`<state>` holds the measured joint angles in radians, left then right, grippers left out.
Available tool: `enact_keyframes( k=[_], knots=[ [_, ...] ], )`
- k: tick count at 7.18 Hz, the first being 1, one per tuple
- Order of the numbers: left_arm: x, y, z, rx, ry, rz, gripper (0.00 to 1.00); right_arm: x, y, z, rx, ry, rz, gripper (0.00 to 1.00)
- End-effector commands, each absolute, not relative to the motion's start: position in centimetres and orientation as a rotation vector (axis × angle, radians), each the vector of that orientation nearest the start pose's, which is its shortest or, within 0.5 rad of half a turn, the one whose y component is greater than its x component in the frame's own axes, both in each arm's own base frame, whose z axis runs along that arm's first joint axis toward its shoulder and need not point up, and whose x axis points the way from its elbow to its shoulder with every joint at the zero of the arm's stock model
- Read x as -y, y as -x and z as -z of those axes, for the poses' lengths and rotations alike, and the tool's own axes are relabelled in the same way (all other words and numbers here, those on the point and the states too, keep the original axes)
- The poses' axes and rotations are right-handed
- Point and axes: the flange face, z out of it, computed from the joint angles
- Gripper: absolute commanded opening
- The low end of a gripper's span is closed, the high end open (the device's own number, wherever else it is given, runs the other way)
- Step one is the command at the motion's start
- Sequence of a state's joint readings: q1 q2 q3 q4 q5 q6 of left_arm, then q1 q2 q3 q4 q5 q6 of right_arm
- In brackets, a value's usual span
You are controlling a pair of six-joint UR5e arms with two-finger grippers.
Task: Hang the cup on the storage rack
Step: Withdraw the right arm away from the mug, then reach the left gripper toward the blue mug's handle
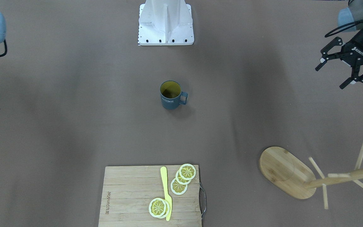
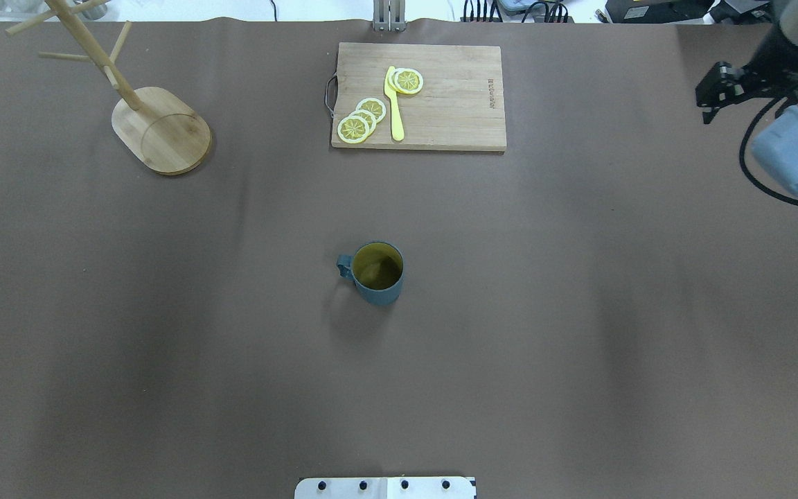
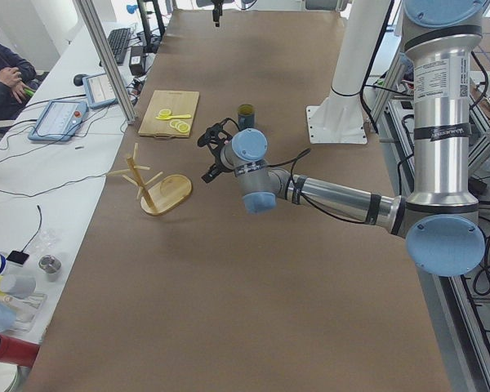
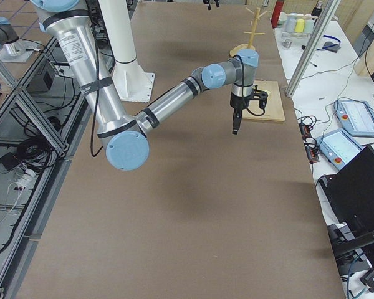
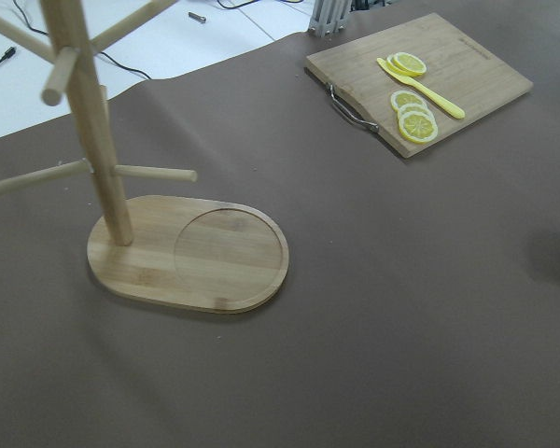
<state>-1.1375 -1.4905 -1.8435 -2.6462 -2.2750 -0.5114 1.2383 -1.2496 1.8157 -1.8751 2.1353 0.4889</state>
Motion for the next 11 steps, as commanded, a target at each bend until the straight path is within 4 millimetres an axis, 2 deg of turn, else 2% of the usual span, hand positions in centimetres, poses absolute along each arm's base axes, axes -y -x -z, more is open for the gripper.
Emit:
enact_keyframes(
  k=[1,3,5,7,8,10,11],
  knots=[
    [43.4,-19.4,-41.8,-1.099,-0.81,-0.368,0.98,55.6,3.1,-48.1,0.612,-0.059,0.034,1.0],
    [42.3,-25.1,-40.3,-1.096,-0.831,-0.351,0.98,53.3,-3.6,-52.7,0.641,-0.068,0.091,1.0],
    [40.5,-31.9,-38.4,-1.086,-0.859,-0.347,0.98,52.0,-7.7,-57.2,0.649,-0.051,0.122,1.0],
    [39.0,-38.8,-34.8,-1.058,-0.862,-0.332,0.98,50.8,-9.3,-58.9,0.655,-0.037,0.104,1.0],
    [37.9,-42.3,-34.0,-1.046,-0.871,-0.34,0.97,50.2,-9.5,-59.5,0.681,-0.037,0.096,1.0],
    [37.5,-49.2,-32.6,-1.056,-0.865,-0.344,0.97,49.8,-9.6,-59.9,0.679,-0.056,0.09,1.0],
    [37.5,-51.3,-32.0,-1.067,-0.85,-0.344,0.97,49.8,-9.6,-59.9,0.679,-0.056,0.089,1.0]
  ],
)
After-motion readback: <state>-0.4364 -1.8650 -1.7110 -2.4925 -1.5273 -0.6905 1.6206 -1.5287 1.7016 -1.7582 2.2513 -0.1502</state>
